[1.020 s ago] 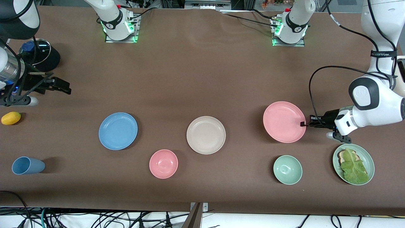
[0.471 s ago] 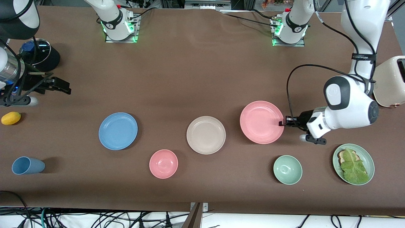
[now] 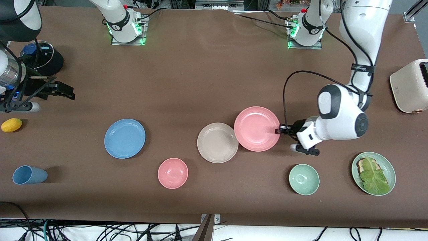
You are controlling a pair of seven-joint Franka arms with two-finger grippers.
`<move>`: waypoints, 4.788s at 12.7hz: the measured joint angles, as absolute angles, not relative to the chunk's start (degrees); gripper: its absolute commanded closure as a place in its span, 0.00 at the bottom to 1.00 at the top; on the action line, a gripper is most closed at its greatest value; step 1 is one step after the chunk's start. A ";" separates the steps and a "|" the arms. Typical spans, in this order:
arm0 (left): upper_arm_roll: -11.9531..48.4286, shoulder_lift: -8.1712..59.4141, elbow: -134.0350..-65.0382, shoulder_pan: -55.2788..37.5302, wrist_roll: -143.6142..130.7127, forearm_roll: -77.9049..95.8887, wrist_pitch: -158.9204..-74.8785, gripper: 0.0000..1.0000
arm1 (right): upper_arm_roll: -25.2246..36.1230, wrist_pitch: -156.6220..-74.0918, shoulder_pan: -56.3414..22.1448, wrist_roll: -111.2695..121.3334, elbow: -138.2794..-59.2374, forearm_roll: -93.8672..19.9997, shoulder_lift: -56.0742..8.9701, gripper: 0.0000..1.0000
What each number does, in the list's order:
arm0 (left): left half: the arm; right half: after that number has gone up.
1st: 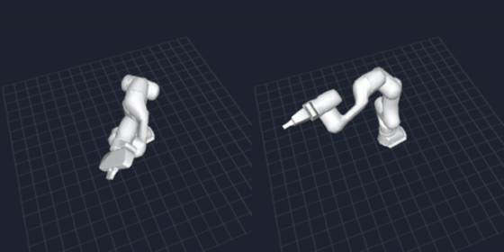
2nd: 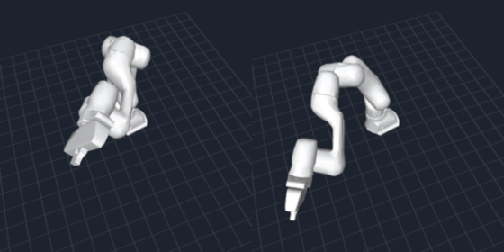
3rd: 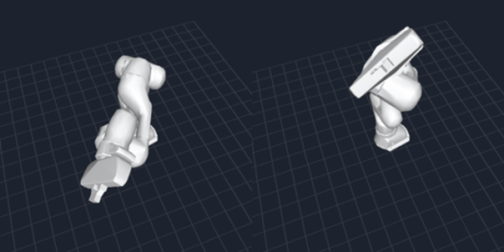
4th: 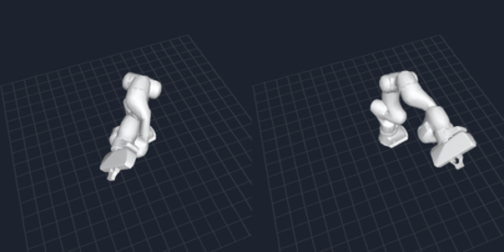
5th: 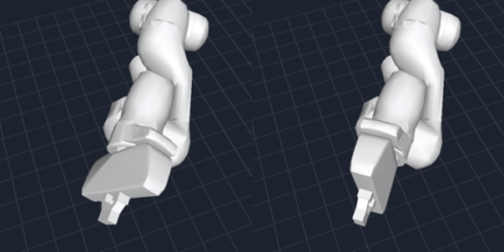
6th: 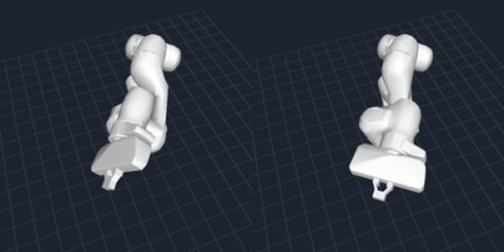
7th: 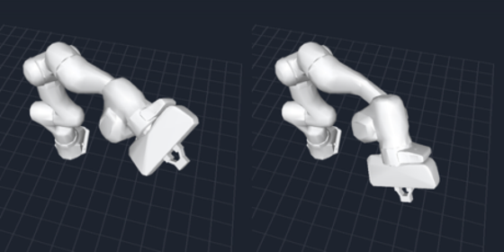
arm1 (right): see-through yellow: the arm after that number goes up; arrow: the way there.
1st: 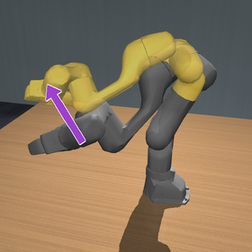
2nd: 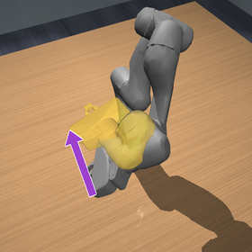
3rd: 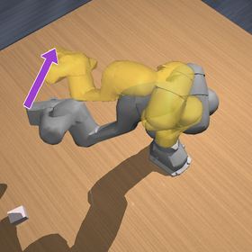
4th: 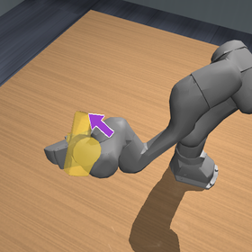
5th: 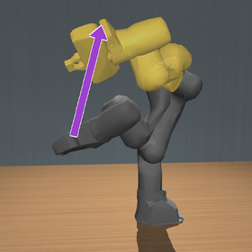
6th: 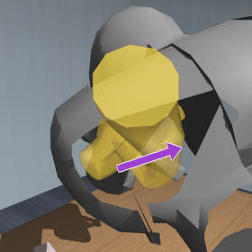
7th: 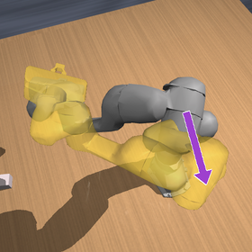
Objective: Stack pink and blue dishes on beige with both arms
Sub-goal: 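Set the pink plate onto the beige plate and open the left gripper, then grasp the blue plate rim with the right gripper while the left gripper withdraws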
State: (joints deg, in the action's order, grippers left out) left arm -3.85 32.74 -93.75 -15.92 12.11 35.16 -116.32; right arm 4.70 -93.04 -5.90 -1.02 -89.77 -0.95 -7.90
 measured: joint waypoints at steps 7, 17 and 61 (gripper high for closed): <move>-3.80 37.87 -88.60 -22.77 1.57 35.16 -121.40 1.00 | 4.71 -93.04 -5.90 -1.02 -89.77 -0.95 -7.90 0.00; -3.76 44.72 -84.23 -28.95 -7.80 35.16 -130.87 1.00 | 4.71 -93.05 -5.90 -1.02 -89.77 -0.96 -7.91 0.00; -8.81 35.19 -77.93 -20.95 3.48 13.51 -103.69 0.58 | 4.58 -137.94 -3.69 7.67 -107.41 -4.07 -32.66 0.27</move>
State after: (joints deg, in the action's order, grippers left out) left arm -8.81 35.19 -77.93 -20.95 3.48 13.51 -103.69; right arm 4.58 -137.94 -3.69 7.67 -107.41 -4.07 -32.66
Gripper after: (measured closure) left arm 0.586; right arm 0.150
